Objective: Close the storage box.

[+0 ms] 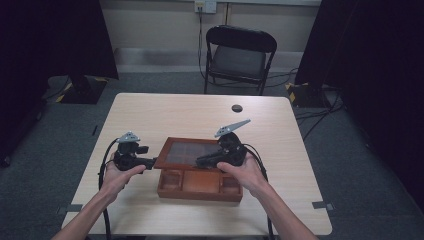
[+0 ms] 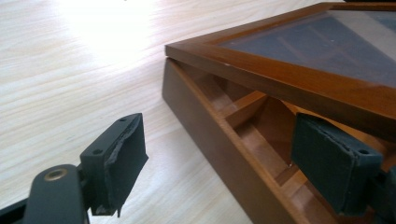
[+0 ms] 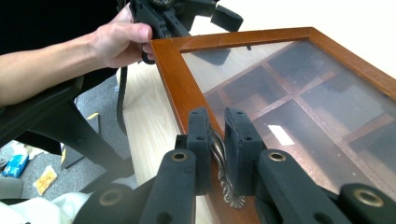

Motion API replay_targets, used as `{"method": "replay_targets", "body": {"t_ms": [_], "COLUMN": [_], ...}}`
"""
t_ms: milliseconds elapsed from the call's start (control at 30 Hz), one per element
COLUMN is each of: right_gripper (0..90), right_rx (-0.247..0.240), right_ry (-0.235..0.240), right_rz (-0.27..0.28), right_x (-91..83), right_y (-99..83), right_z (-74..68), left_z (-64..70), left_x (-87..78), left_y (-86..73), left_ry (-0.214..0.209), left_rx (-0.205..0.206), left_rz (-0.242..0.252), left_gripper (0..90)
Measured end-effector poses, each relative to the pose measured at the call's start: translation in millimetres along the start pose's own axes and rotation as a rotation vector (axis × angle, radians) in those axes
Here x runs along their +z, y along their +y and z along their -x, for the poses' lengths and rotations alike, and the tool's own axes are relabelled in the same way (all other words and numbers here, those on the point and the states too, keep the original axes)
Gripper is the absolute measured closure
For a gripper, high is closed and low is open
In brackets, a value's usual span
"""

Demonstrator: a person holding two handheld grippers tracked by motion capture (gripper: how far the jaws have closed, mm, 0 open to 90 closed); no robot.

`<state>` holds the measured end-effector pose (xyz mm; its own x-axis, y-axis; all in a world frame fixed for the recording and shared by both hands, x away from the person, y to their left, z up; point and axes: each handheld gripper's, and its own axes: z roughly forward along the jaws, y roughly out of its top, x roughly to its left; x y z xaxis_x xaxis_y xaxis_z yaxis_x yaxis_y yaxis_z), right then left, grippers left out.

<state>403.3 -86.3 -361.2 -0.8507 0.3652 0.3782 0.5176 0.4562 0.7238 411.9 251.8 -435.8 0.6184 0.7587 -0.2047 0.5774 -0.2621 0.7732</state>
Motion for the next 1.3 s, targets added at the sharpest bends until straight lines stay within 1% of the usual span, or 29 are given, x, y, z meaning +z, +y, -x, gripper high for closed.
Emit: {"method": "replay_targets", "body": {"t_ms": [167, 200, 267, 300, 333, 500, 633, 867, 900, 967, 1000, 1100, 1233, 1300], "right_gripper": [81.6, 81.5, 81.6, 81.6, 81.6, 81.6, 81.6, 81.3, 81.3, 81.3, 81.4, 81.4, 81.5, 81.6], "right_rx": [-0.008, -0.011, -0.016, -0.021, -0.017, -0.025, -0.028, -0.033, -0.033, -0.034, -0.034, -0.034, -0.032, -0.029], "right_ry": [-0.006, -0.008, -0.004, -0.001, 0.002, -0.004, -0.001, -0.008, -0.010, -0.013, -0.012, -0.008, -0.006, -0.009], "right_rz": [-0.013, -0.018, -0.020, -0.020, -0.025, -0.052, -0.051, -0.075, -0.074, -0.076, -0.078, -0.091, -0.136, -0.146], "right_x": [1.1, 1.6, 2.6, 3.4, 4.3, 9.6, 11.3, 14.2, 14.2, 14.4, 15.0, 19.0, 28.9, 32.4], "right_y": [-3.2, -4.6, -6.3, -7.8, -9.3, -15.2, -19.8, -28.8, -29.0, -29.1, -29.5, -32.9, -41.7, -44.2], "right_z": [-1.3, -1.7, -1.4, -1.3, -1.0, -2.7, -1.9, -1.4, -1.9, -2.3, -2.2, -1.2, 1.2, 1.9], "left_z": [-3.8, -5.8, -7.7, -8.4, -8.5, -8.7, -9.8, -9.8, -9.4, -8.2, -7.2, -5.2, -3.3, -3.9], "left_x": [-1.8, -2.0, -2.4, -2.7, -2.8, -4.7, -4.7, -5.4, -5.1, -5.5, -5.2, -4.2, -4.5, -4.4], "left_y": [-0.4, -1.1, -1.6, -1.8, -1.8, -0.9, -1.6, -1.4, -1.2, -0.7, -0.6, -0.7, -0.2, -0.3], "left_ry": [0.008, 0.007, 0.019, 0.016, 0.013, 0.017, 0.019, 0.023, 0.013, 0.005, 0.009, 0.000, -0.003, -0.001], "left_rx": [-0.008, -0.016, -0.012, -0.015, -0.019, -0.012, -0.019, -0.016, -0.023, -0.024, -0.022, -0.005, -0.005, -0.003], "left_rz": [0.006, 0.003, -0.003, -0.001, 0.002, 0.004, 0.006, 0.006, 0.008, 0.006, 0.005, -0.010, -0.006, -0.011], "left_gripper": [18.2, 18.2, 18.2, 18.2, 18.2, 18.3, 18.3, 18.3, 18.3, 18.3, 18.3, 18.4, 18.4, 18.3]}}
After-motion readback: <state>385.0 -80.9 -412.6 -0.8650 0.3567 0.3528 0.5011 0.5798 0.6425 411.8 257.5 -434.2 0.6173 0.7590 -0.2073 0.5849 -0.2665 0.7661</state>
